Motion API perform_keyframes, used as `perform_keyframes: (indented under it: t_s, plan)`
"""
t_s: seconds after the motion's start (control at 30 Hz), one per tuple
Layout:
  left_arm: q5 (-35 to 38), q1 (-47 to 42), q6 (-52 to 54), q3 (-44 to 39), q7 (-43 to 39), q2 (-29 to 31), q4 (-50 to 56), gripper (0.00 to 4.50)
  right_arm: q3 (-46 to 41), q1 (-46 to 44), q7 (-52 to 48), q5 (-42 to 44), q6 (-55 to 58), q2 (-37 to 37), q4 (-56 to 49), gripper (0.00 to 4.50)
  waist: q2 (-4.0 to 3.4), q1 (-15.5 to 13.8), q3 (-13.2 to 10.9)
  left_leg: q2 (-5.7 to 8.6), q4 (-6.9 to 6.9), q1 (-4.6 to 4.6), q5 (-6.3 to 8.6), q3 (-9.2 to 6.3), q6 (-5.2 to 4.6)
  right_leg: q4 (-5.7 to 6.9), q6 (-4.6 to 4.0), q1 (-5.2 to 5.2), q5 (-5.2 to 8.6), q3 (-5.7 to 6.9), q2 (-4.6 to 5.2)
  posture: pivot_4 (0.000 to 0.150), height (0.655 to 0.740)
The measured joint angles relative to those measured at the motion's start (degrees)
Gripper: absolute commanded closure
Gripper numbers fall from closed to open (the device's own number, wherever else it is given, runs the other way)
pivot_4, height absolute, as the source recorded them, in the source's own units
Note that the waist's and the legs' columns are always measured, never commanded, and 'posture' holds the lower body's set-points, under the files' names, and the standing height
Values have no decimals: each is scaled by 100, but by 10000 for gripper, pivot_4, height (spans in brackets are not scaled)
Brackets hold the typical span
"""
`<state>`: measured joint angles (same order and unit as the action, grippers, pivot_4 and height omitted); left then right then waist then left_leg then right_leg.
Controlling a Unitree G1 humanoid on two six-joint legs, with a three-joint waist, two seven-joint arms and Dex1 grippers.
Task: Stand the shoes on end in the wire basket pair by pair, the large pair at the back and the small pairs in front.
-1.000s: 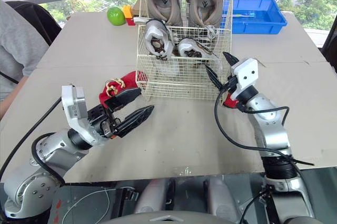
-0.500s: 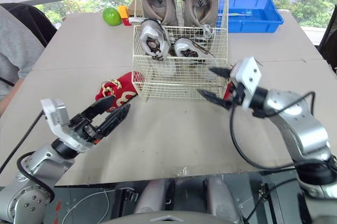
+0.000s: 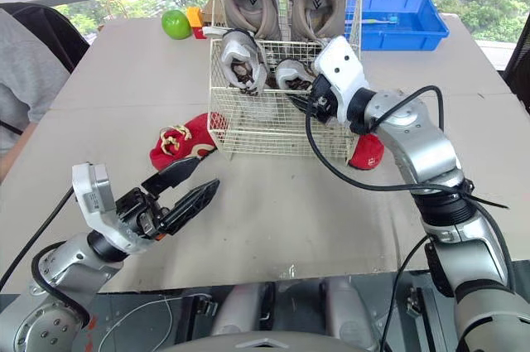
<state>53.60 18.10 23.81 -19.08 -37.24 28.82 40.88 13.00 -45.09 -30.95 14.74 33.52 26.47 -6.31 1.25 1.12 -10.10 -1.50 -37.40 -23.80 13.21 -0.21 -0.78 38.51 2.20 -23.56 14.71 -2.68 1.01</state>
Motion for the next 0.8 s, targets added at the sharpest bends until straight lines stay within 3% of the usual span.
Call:
perform_keyframes:
  t_s: [0.33,0.8]
  plan:
    - [-62,-59,-60,173,101,-48,19,0,-277,-441,255,82,789,-882,355,12278,-2,75,-1,-4,0,-2,0,-4,0,8,1,-6,-1,3,-2,1500,7400]
    - [-116,-128,-64,340,146,-48,19,0,-518,-474,560,223,1474,-1117,79,12278,-2,108,-4,0,2,-9,1,-8,0,5,2,-7,-1,5,0,1500,7400]
